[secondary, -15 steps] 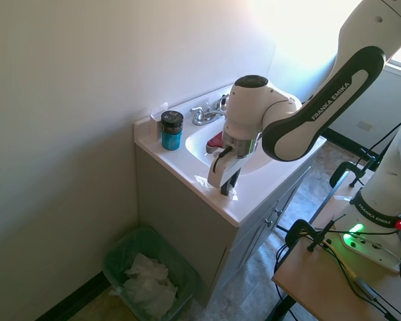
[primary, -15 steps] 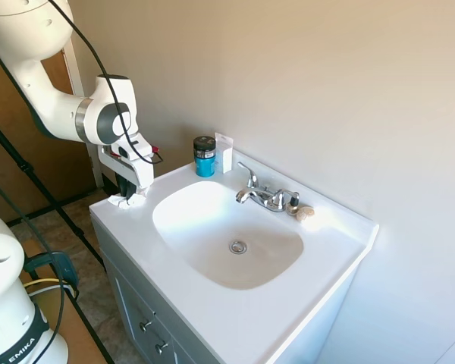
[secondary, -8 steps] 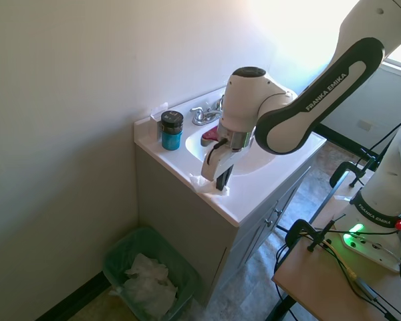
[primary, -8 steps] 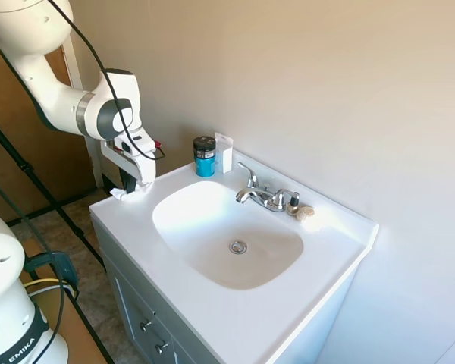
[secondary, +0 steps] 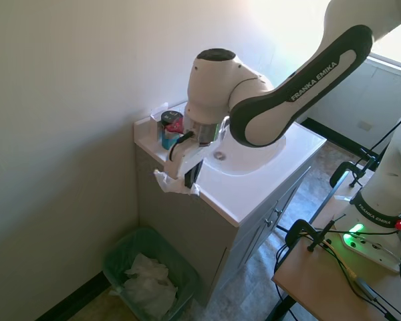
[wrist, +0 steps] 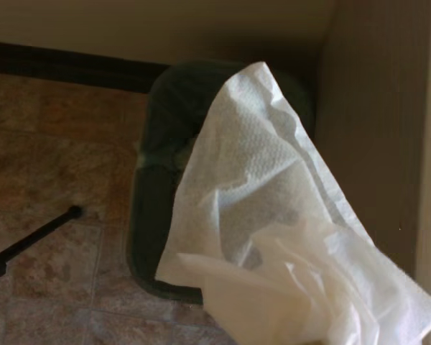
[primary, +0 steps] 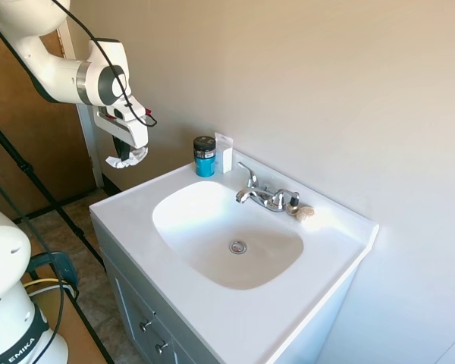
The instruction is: Throw the tissue in the trash bin
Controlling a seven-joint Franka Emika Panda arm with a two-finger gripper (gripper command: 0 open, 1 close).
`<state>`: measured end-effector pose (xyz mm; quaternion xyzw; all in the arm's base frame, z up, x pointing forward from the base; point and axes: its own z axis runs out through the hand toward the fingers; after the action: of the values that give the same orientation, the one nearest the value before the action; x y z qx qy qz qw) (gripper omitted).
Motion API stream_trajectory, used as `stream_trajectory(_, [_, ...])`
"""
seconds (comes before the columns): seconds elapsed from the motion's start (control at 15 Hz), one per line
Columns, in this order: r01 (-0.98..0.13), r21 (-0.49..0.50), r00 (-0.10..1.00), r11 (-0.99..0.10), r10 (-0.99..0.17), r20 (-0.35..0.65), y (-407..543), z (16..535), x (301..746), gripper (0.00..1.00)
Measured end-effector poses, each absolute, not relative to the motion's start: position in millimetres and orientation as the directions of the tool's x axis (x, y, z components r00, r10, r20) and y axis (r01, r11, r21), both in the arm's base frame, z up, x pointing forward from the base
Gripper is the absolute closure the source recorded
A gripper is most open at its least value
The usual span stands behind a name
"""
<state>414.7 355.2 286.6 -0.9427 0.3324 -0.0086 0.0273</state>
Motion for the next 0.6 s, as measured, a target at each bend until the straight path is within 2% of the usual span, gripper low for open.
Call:
stream_trajectory(0.13, [-0.623, -0.040, 0.782, -0.781, -0.623, -0.017, 379.4, 267.5, 424.8, 1.00])
stream_trajectory(0.2, [-0.625, -0.031, 0.781, -0.780, -0.625, -0.021, 387.3, 256.2, 429.1, 0.00])
stream_trajectory(0.6, [-0.632, 0.009, 0.774, -0.775, -0.632, -0.037, 402.2, 216.8, 439.5, 0.00])
